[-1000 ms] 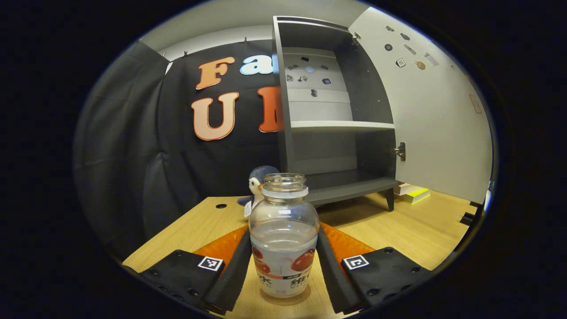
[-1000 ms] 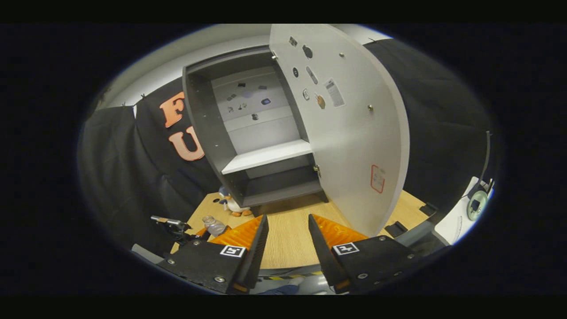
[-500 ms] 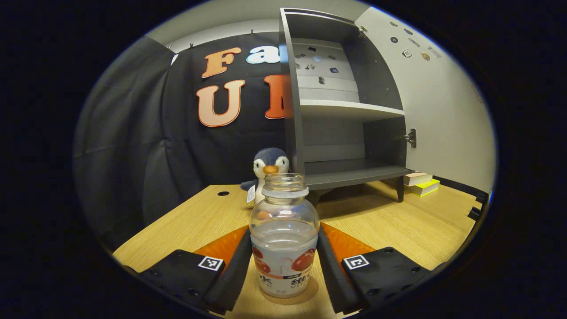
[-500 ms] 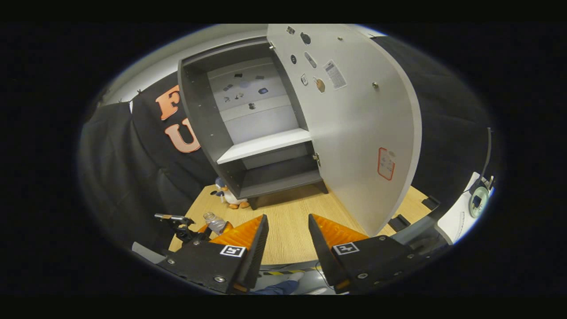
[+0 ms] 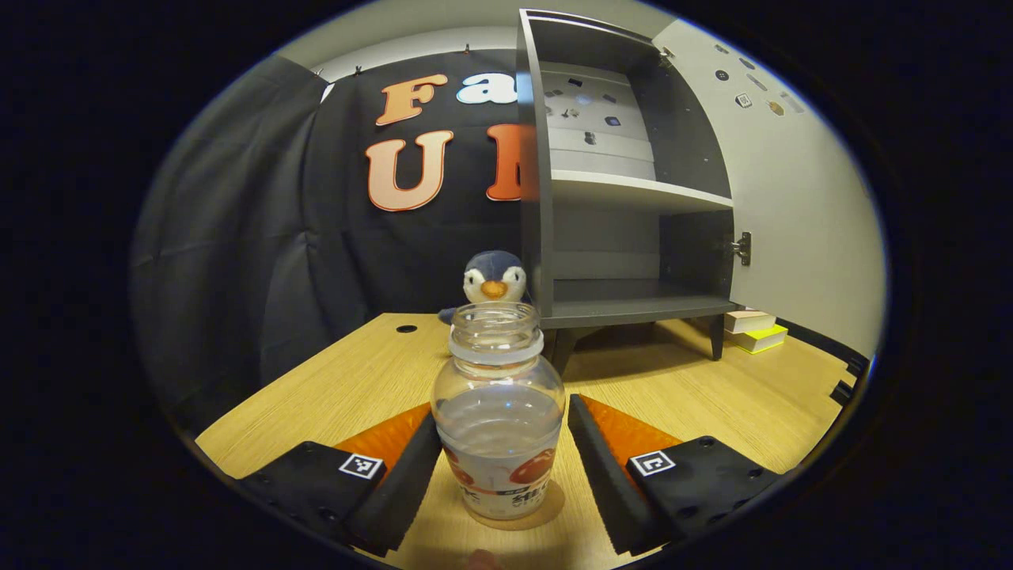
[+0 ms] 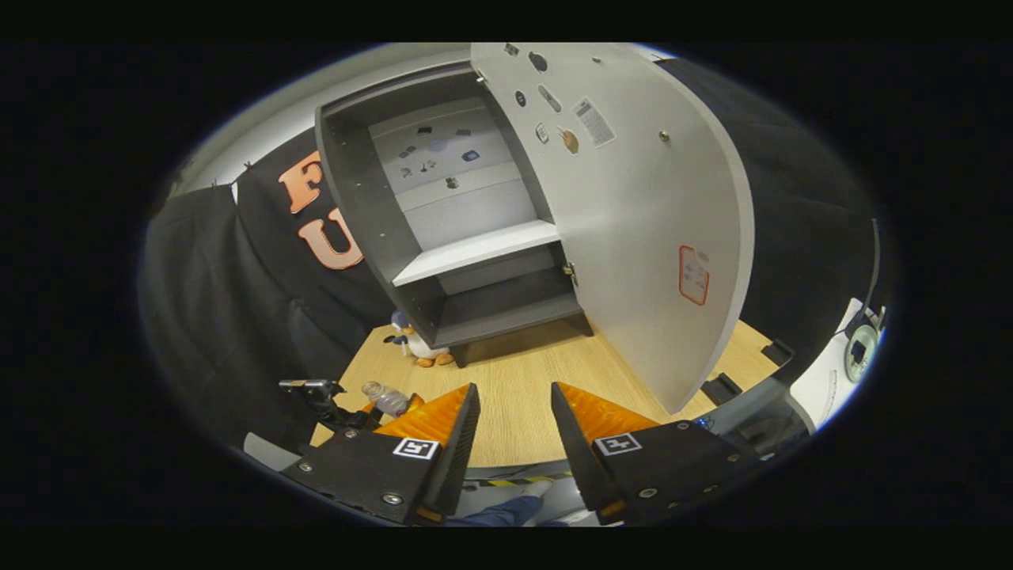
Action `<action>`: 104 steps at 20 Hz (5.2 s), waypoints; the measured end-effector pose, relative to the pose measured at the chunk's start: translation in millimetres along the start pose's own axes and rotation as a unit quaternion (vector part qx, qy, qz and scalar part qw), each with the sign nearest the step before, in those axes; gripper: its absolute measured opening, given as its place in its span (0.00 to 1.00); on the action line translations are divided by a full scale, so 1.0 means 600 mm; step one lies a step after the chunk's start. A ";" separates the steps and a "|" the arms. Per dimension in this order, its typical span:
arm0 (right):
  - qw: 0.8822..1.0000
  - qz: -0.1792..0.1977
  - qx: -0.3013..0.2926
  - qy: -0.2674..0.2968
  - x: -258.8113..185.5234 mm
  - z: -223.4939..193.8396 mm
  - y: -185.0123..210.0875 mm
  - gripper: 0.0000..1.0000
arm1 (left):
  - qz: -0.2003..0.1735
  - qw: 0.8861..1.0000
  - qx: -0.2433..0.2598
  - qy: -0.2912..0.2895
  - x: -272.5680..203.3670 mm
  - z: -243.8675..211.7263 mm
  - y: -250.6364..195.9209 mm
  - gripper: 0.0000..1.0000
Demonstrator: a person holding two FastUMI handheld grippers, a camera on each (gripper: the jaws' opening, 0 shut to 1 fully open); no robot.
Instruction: Open the cabinet door with the right hand, grasp the bottle in the cabinet with the left hand and place it on the coaster, then close the cabinet door with the right hand.
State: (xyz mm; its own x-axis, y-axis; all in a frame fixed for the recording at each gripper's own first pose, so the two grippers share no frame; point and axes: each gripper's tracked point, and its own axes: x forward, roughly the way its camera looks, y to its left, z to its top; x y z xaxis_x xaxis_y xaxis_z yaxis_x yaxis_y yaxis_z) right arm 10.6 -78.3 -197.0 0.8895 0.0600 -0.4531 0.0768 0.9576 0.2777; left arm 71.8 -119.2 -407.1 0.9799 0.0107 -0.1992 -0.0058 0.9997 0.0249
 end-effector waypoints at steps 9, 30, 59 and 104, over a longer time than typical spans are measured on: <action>1.000 0.010 -0.002 0.001 -0.005 -0.004 0.007 0.58 | 0.003 1.000 0.008 -0.014 -0.018 0.031 0.004 0.98; 0.987 0.015 0.008 -0.162 -0.191 0.182 -0.078 0.59 | -0.025 0.994 0.019 -0.108 -0.178 0.397 -0.062 0.97; 0.974 0.027 -0.067 -0.213 -0.121 0.335 -0.204 0.69 | -0.012 0.993 0.029 -0.110 -0.180 0.522 -0.085 0.96; 0.954 0.187 -0.139 -0.187 0.144 0.298 0.258 0.80 | 0.008 0.995 -0.046 -0.089 -0.082 0.513 0.134 0.97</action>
State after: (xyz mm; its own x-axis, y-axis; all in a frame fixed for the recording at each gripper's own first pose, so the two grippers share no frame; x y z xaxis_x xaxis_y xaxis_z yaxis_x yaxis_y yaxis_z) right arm 180.1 24.6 -41.8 0.9338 0.3574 -0.0188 -0.3538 0.9298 0.1012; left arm 84.5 -46.7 -93.9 0.9993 0.0303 -0.0236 -0.0318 0.9974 -0.0643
